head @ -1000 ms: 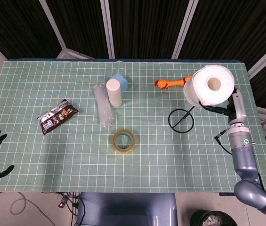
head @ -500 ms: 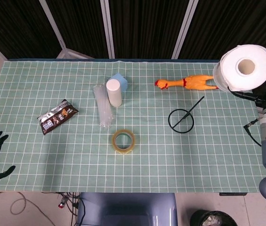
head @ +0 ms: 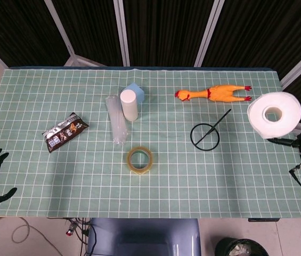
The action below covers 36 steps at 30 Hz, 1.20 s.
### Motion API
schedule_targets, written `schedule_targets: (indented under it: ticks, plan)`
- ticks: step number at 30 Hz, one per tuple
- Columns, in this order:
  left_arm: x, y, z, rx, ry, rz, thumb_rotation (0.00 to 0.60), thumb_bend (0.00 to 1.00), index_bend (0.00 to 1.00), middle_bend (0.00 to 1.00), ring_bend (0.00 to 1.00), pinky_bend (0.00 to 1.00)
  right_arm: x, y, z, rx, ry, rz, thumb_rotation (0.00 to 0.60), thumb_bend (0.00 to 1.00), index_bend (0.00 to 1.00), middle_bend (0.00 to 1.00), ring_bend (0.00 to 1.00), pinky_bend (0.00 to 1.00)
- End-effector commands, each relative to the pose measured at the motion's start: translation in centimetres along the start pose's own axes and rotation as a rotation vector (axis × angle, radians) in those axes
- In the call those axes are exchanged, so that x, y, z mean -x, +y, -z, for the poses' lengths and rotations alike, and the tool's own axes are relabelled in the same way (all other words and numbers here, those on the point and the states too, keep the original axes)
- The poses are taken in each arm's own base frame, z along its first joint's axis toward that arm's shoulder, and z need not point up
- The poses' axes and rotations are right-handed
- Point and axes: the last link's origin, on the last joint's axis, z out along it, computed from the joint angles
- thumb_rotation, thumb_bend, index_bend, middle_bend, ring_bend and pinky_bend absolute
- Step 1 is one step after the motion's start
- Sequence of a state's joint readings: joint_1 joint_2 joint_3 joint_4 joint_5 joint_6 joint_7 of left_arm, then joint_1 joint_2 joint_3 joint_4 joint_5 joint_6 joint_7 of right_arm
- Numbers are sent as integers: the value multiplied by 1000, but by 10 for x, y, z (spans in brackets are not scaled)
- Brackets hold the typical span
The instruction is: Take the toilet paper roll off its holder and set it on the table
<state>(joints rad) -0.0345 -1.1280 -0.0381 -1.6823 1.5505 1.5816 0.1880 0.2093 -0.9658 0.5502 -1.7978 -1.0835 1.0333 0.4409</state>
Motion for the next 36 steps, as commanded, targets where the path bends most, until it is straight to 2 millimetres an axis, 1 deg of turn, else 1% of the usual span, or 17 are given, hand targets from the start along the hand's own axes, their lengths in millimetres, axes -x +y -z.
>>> schedule_targets:
  ticks: [1,6,9,13,15,20,23,27,32,35,36]
  plan:
    - [0,0,0,1,0,1,600,40,141,59,0,0,13,32,28,56,-58,5,600,26,394,277,89,0]
    - [0,0,0,2,1,4,600,40,141,59,0,0,36,57,49,142,-168,-43,600,26,394,272,88,0]
    - [-1,0,0,1,1,5,600,40,141,59,0,0,48,67,54,181,-217,-83,600,26,394,268,81,0]
    - [0,0,-1,1,0,4,600,41,141,59,0,0,67,72,53,218,-276,-150,600,26,394,230,62,0]
    - [0,0,-1,3,-2,2,600,41,141,59,0,0,79,73,52,234,-311,-192,600,26,395,215,55,0]
    - [1,1,-1,3,-2,0,600,41,141,59,0,0,99,75,43,231,-307,-269,600,26,391,201,48,0]
    - [0,0,0,1,0,1,600,41,141,59,0,0,112,77,36,235,-300,-296,600,26,362,176,36,0]
    - [1,0,-1,0,0,0,600,41,141,59,0,0,120,81,30,249,-304,-296,600,26,349,152,25,0]
    - [1,1,-1,2,-2,-1,600,41,141,59,0,0,121,89,23,255,-282,-272,600,25,329,139,18,0]
    - [1,1,0,2,-2,-2,600,41,141,59,0,0,117,92,19,256,-267,-258,600,26,282,109,5,0]
    - [1,1,-1,1,-1,-2,600,41,141,59,0,0,115,94,19,259,-268,-255,600,26,252,90,1,0]
